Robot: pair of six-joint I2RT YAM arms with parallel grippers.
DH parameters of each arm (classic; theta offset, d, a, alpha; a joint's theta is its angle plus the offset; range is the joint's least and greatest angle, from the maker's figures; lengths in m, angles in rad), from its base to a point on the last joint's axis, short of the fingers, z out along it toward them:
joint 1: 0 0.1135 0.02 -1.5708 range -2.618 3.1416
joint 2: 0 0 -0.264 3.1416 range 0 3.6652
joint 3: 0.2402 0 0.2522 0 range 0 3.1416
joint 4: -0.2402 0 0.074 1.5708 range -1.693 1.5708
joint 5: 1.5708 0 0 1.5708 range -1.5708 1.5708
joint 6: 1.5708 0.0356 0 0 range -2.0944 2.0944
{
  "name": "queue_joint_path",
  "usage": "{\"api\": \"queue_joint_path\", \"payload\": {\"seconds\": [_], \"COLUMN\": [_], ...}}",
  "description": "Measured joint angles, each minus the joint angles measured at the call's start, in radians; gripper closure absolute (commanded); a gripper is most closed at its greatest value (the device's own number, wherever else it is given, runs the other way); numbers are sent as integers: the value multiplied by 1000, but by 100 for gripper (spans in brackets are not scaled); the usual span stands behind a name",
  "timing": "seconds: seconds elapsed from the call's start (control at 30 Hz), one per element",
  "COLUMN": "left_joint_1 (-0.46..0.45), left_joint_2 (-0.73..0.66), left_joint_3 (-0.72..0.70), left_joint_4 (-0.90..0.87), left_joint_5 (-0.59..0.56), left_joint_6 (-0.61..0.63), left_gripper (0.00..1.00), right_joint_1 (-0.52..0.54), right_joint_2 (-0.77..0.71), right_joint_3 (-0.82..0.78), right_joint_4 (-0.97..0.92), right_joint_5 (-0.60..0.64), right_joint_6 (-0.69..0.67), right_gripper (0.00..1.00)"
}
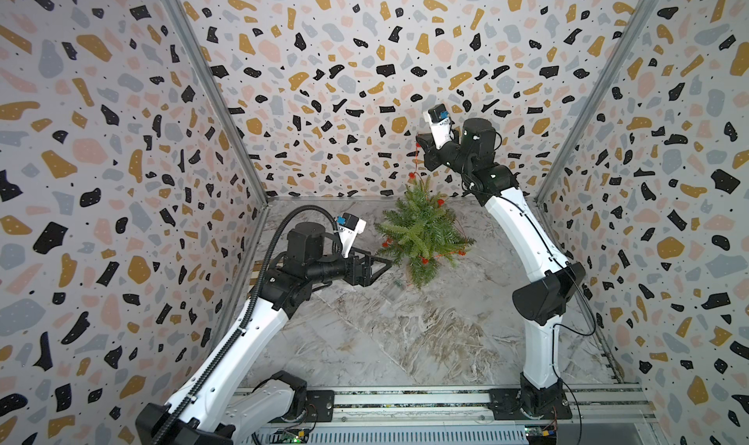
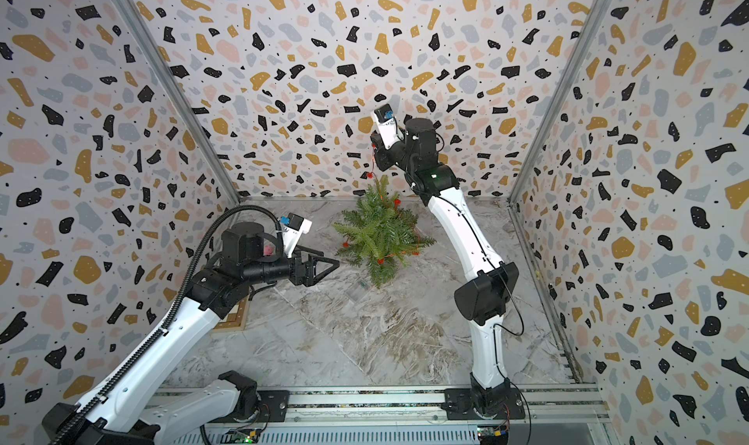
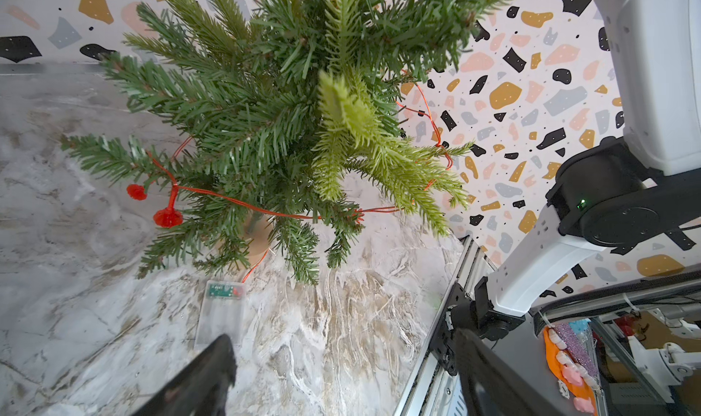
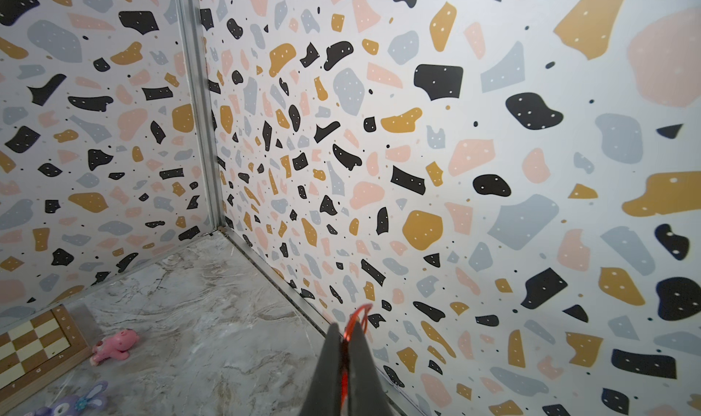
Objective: Remove string lights from the small christmas tree
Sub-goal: Remove the light string from the Christmas tree.
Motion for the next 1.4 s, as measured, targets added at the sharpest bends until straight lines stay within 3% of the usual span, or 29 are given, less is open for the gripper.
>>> {"api": "queue_joint_path", "payload": {"seconds": [0.93,1.4], "left_joint_1": [0,0], "left_joint_2": [2,8], "left_joint_3": [28,28], "left_joint_4": [-2,-1], "left_joint_5": [0,0], "left_joint_6": [-1,-1], "left_gripper": [10,10], "right_joint_1": [-48,-62], "right_joint_2": [-7,-7], "right_joint_3": [47,47], "right_joint_4": [56,52], "right_joint_5": [175,200], "right_joint_6": [-32,-35], "right_gripper": [100,100]}}
